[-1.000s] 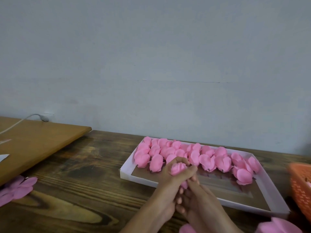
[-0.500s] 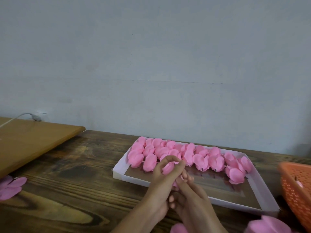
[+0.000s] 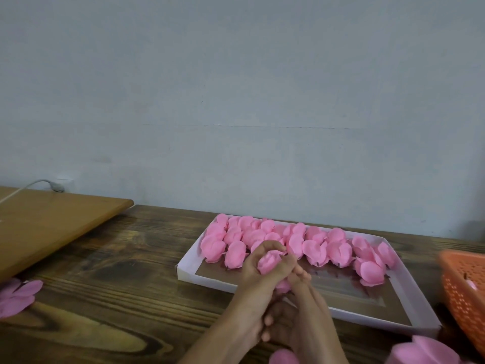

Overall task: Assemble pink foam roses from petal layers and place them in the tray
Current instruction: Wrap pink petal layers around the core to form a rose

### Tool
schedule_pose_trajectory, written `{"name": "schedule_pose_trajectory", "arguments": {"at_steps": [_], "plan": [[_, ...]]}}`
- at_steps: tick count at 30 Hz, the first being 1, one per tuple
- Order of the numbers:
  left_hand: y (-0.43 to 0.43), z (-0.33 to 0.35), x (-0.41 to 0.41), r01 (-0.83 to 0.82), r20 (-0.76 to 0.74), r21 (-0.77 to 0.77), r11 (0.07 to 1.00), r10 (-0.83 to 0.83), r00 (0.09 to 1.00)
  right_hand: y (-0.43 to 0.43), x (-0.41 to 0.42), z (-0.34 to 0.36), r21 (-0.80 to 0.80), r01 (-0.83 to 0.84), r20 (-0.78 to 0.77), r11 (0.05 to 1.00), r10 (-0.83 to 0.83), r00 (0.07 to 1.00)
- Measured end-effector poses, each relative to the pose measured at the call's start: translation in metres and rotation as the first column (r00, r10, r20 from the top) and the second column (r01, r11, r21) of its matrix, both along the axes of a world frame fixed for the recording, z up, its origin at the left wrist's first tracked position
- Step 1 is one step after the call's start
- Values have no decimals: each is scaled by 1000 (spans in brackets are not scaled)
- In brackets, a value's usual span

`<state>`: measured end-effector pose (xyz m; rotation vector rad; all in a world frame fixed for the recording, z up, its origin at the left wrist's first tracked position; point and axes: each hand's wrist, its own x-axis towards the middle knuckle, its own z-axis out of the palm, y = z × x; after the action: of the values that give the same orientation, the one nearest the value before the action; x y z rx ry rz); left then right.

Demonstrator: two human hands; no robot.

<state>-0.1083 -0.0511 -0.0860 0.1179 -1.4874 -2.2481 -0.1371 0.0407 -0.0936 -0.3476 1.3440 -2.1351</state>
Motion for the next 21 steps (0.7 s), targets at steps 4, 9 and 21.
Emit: {"name": "schedule_pose_trajectory", "arguments": {"at_steps": [4, 9, 21], "plan": [[-2, 2, 2, -17, 30, -39, 999, 18, 999, -2, -3, -1, -104, -8, -56, 995, 2, 998], [-4, 1, 5, 54, 49, -120, 991, -49, 998, -7, -7, -4, -28, -5, 38, 1000, 7, 999], [-5, 2, 2, 37, 20, -80, 996, -36, 999, 10, -10, 3, 278, 5, -373, 961, 104, 922]]}}
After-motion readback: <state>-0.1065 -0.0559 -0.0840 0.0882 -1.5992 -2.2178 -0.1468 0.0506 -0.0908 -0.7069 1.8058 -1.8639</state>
